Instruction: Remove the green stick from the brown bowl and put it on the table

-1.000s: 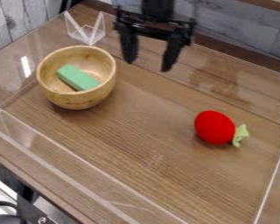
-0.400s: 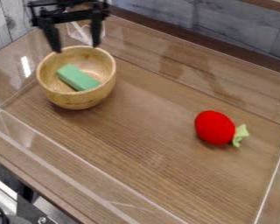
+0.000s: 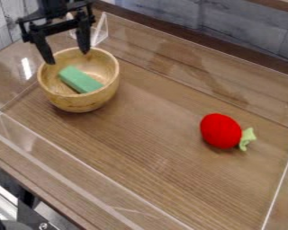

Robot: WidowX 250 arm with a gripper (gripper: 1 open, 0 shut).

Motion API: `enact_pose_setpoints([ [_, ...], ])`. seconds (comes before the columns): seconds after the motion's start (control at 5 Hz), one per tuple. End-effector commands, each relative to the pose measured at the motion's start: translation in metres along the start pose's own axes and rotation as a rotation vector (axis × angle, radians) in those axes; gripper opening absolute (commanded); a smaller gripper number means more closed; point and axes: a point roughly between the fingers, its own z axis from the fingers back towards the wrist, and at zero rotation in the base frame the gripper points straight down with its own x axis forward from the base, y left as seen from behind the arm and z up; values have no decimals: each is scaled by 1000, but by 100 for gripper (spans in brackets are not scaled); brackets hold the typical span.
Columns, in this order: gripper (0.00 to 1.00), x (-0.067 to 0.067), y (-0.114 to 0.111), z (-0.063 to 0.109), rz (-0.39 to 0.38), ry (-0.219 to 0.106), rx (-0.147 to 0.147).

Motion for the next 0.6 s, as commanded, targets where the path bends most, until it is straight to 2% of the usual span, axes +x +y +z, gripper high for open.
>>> enact_pose_setpoints([
  [0.0, 100, 21, -5, 11, 145, -60, -50],
  [0.4, 100, 26, -25, -25, 123, -63, -43],
])
